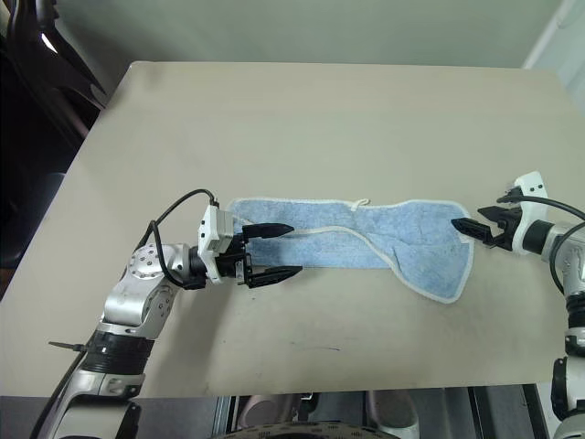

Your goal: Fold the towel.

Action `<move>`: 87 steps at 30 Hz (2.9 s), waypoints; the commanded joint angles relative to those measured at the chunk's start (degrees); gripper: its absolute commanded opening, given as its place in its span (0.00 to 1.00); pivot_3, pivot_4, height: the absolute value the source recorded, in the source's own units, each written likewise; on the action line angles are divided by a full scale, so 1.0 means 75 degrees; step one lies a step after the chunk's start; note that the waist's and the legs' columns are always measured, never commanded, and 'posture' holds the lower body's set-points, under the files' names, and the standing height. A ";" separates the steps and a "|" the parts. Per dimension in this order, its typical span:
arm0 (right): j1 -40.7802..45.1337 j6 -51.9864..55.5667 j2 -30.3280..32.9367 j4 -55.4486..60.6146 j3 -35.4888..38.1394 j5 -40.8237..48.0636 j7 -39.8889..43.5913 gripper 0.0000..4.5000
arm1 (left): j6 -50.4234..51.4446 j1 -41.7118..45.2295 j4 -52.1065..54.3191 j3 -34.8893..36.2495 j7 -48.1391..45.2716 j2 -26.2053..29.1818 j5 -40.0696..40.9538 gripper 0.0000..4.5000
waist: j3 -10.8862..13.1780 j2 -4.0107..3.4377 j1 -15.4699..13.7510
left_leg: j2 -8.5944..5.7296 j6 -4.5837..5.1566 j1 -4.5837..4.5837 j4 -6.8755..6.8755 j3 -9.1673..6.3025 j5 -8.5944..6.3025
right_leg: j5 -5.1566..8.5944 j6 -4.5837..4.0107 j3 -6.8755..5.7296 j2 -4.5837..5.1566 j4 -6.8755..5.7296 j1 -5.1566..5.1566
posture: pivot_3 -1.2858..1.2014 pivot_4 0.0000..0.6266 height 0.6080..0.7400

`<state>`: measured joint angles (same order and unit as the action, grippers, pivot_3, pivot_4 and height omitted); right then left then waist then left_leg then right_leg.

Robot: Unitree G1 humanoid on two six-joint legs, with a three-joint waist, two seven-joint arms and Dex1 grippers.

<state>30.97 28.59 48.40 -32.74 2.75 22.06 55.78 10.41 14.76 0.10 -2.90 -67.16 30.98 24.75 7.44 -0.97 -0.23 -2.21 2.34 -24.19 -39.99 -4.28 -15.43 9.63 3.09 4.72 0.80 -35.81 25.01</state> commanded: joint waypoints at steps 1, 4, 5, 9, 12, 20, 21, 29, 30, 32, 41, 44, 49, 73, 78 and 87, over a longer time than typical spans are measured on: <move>0.0685 -0.0456 -0.0237 -0.0717 -0.0180 -0.0417 0.0404 1.00 | -0.0137 -0.0063 0.0345 0.0148 0.0036 0.0056 0.0065 0.99 | 0.0000 -0.0001 0.0013 | 0.0000 0.0000 0.0004 0.0000 0.0000 0.0000 | 0.0002 -0.0008 0.0000 0.0000 -0.0009 0.0001 | 0.52 0.24 0.95; 0.1189 -0.0607 -0.0463 -0.1376 -0.0302 -0.0701 0.0606 1.00 | -0.0118 -0.0079 0.0389 0.0159 0.0094 0.0051 0.0071 0.99 | 0.0000 -0.0001 0.0027 | 0.0005 -0.0004 0.0011 0.0001 -0.0002 0.0012 | 0.0010 -0.0073 0.0000 -0.0005 -0.0019 0.0004 | 0.52 0.24 0.95; 0.1343 -0.0656 -0.0543 -0.1577 -0.0351 -0.0801 0.0687 1.00 | -0.0104 -0.0093 0.0420 0.0167 0.0106 0.0057 0.0080 0.99 | 0.0001 -0.0001 0.0030 | 0.0005 -0.0005 0.0011 0.0002 -0.0002 0.0019 | 0.0010 -0.0079 0.0000 -0.0005 -0.0022 0.0004 | 0.52 0.24 0.95; 0.1827 -0.0827 -0.0779 -0.2233 -0.0489 -0.1146 0.0952 1.00 | -0.0096 -0.0145 0.0494 0.0219 0.0161 0.0082 0.0099 0.99 | 0.0000 -0.0001 0.0040 | 0.0005 -0.0009 0.0018 0.0004 -0.0004 0.0033 | -0.0001 -0.0092 0.0000 -0.0005 -0.0026 0.0003 | 0.52 0.24 0.95; 0.2066 -0.0900 -0.0837 -0.2506 -0.0501 -0.1302 0.1188 1.00 | -0.0102 -0.0209 0.0545 0.0265 0.0218 0.0098 0.0107 0.99 | 0.0001 -0.0001 0.0043 | 0.0005 -0.0014 0.0018 0.0004 -0.0005 0.0039 | -0.0005 -0.0097 0.0000 -0.0006 -0.0028 0.0003 | 0.52 0.24 0.95; 0.2469 -0.0989 -0.0791 -0.3113 -0.0499 -0.1662 0.1580 0.58 | -0.0222 -0.0319 0.0556 0.0317 0.0297 0.0094 0.0062 1.00 | 0.0001 -0.0001 0.0041 | 0.0006 -0.0026 0.0016 0.0022 -0.0008 0.0040 | -0.0002 -0.0105 -0.0002 -0.0007 -0.0026 0.0009 | 0.52 0.24 0.95; 0.2483 -0.1079 -0.0786 -0.3131 -0.0505 -0.1703 0.1629 0.51 | -0.0242 -0.0320 0.0539 0.0320 0.0303 0.0096 0.0062 1.00 | 0.0001 -0.0001 0.0041 | 0.0006 -0.0027 0.0017 0.0025 -0.0008 0.0040 | -0.0001 -0.0105 -0.0002 -0.0007 -0.0026 0.0011 | 0.52 0.24 0.95; 0.2579 -0.1360 -0.0800 -0.3081 -0.0328 -0.1789 0.1706 0.01 | -0.0227 -0.0264 0.0460 0.0368 0.0364 0.0094 0.0089 1.00 | 0.0001 -0.0001 0.0040 | 0.0006 -0.0044 0.0017 0.0065 -0.0007 0.0048 | 0.0002 -0.0113 -0.0002 -0.0006 -0.0024 0.0025 | 0.52 0.24 0.95; 0.2559 -0.1437 -0.0775 -0.3028 -0.0294 -0.1771 0.1717 0.01 | -0.0238 -0.0260 0.0453 0.0369 0.0361 0.0094 0.0079 1.00 | 0.0001 -0.0001 0.0040 | 0.0006 -0.0046 0.0019 0.0072 -0.0008 0.0051 | 0.0003 -0.0114 -0.0003 -0.0006 -0.0024 0.0025 | 0.52 0.24 0.95; 0.2454 -0.1398 -0.0637 -0.2523 -0.0224 -0.1651 0.1877 0.01 | -0.0276 -0.0124 0.0274 0.0437 0.0384 0.0079 0.0068 1.00 | 0.0001 -0.0001 0.0040 | 0.0006 -0.0050 0.0019 0.0093 -0.0007 0.0061 | 0.0003 -0.0116 -0.0003 -0.0003 -0.0023 0.0031 | 0.52 0.24 0.95; 0.1148 -0.0018 0.0037 0.1552 0.0370 -0.0732 0.2102 0.01 | 0.0531 0.1334 -0.1339 0.1048 0.1175 0.0046 0.0168 1.00 | 0.0002 -0.0001 -0.0026 | 0.0027 -0.0114 0.0019 0.0132 -0.0007 0.0106 | 0.0000 -0.0121 -0.0032 -0.0003 -0.0026 0.0039 | 0.52 0.24 0.95; 0.0681 0.0723 0.0236 0.3126 0.0653 -0.0247 0.1970 0.01 | 0.0576 0.2121 -0.2319 0.1253 0.1259 0.0051 0.0127 1.00 | 0.0003 0.0000 -0.0020 | 0.0029 -0.0160 0.0017 0.0132 -0.0007 0.0135 | 0.0000 -0.0122 -0.0035 -0.0005 -0.0027 0.0039 | 0.52 0.24 0.95; 0.0522 0.1362 0.0646 0.4511 0.1148 0.0312 0.1728 0.01 | 0.0115 0.3018 -0.3833 0.1442 0.1022 0.0194 -0.0138 1.00 | 0.0003 0.0001 -0.0004 | 0.0023 -0.0160 0.0016 0.0127 -0.0006 0.0135 | -0.0006 -0.0110 -0.0028 -0.0005 -0.0013 0.0036 | 0.52 0.24 0.95; 0.2164 0.2698 0.1883 0.5936 0.1943 0.2367 0.1256 0.01 | 0.0274 0.4741 -0.8162 0.1698 -0.0394 0.0500 -0.0679 1.00 | 0.0006 0.0006 -0.0024 | 0.0023 -0.0151 -0.0031 0.0118 -0.0005 0.0150 | 0.0021 -0.0047 -0.0028 -0.0011 -0.0013 0.0079 | 0.52 0.24 0.95; 0.2352 0.2714 0.2082 0.5915 0.1892 0.2447 0.1258 0.01 | 0.1014 0.4752 -0.8120 0.1701 -0.0789 0.0511 -0.0576 1.00 | 0.0005 0.0006 -0.0028 | 0.0021 -0.0147 -0.0048 0.0115 -0.0006 0.0151 | 0.0030 -0.0034 -0.0029 -0.0009 -0.0013 0.0087 | 0.52 0.24 0.95; 0.3056 0.3020 0.2174 0.5854 0.1897 0.2959 0.1219 0.01 | 0.1709 0.4563 -0.7841 0.1358 -0.1359 0.0413 -0.0845 1.00 | 0.0005 0.0006 -0.0027 | 0.0014 -0.0141 -0.0060 0.0111 -0.0005 0.0153 | 0.0032 -0.0029 -0.0027 -0.0002 -0.0017 0.0101 | 0.52 0.24 0.95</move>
<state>52.50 50.88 63.69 10.36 15.15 42.66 65.61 22.71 49.00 -60.26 7.68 -76.34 34.25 18.83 7.48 -0.93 -0.44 -2.10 1.28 -24.64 -39.16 -4.31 -14.28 9.87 2.88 4.51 0.78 -35.93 25.76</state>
